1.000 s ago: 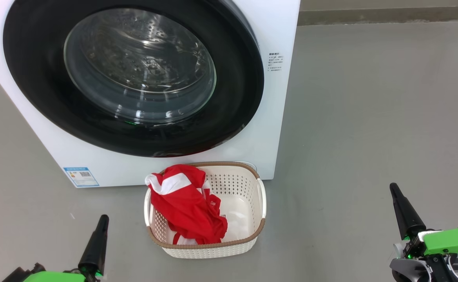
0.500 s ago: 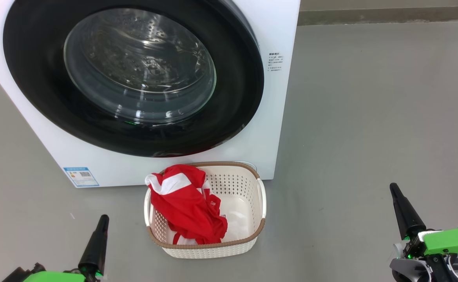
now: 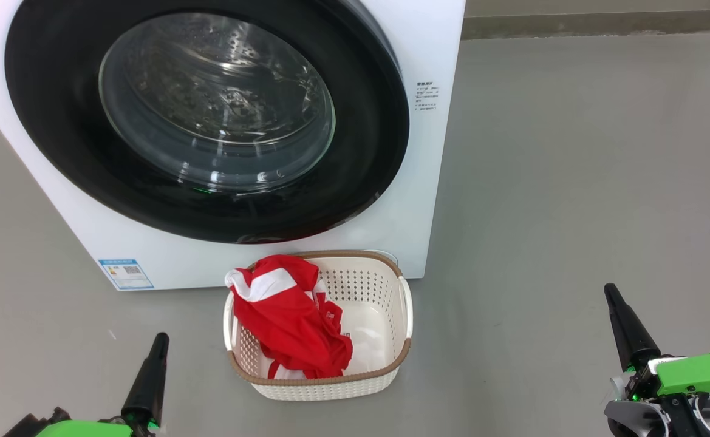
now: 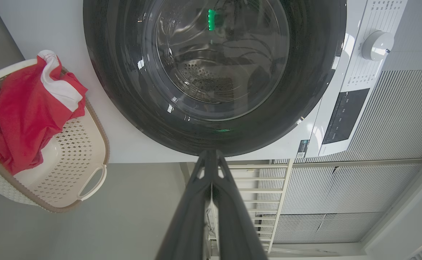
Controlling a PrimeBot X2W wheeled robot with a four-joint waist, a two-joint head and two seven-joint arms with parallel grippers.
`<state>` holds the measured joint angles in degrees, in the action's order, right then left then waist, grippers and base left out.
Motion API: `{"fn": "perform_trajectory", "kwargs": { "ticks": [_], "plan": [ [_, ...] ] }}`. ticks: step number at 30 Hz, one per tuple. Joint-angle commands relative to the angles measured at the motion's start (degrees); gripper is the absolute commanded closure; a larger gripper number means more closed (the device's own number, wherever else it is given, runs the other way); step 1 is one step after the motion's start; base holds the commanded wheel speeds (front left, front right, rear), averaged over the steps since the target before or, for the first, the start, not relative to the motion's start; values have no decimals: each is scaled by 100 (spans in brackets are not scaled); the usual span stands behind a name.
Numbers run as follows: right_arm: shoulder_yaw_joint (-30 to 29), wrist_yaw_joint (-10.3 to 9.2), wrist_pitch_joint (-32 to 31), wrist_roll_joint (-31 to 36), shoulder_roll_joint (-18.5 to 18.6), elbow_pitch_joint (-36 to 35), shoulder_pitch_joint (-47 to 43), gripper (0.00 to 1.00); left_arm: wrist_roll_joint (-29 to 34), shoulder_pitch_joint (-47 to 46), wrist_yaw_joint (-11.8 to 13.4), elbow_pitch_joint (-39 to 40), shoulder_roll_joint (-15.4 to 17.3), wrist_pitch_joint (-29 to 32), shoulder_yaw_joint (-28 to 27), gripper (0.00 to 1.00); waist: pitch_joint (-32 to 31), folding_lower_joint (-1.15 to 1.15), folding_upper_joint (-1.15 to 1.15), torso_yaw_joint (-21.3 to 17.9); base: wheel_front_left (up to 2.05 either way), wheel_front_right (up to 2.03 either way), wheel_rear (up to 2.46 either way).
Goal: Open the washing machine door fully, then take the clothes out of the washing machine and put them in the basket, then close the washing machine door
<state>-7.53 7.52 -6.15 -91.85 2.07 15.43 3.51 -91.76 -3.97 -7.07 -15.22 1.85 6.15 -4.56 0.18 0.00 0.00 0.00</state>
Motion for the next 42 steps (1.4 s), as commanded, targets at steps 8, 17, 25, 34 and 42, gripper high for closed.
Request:
{"fn": "perform_trajectory", "kwargs": {
  "ticks": [8, 17, 25, 34, 42],
  "plan": [
    [96, -3, -38, -27, 82, -141, 267, 100, -41, -222, -42, 117, 103, 33, -194, 100, 0, 0, 0, 0, 0, 0, 0],
    [96, -3, -38, -27, 82, -141, 268, 100, -41, -222, -42, 117, 103, 33, -194, 100, 0, 0, 0, 0, 0, 0, 0],
    [96, -3, -38, -27, 82, -141, 268, 100, -41, -222, -42, 118, 103, 33, -194, 100, 0, 0, 0, 0, 0, 0, 0],
    [96, -3, -38, -27, 81, -141, 268, 100, -41, -222, -42, 118, 103, 33, -194, 100, 0, 0, 0, 0, 0, 0, 0],
    [95, -3, -38, -26, 81, -141, 268, 100, -41, -222, -42, 118, 103, 33, -194, 100, 0, 0, 0, 0, 0, 0, 0]
  ]
}}
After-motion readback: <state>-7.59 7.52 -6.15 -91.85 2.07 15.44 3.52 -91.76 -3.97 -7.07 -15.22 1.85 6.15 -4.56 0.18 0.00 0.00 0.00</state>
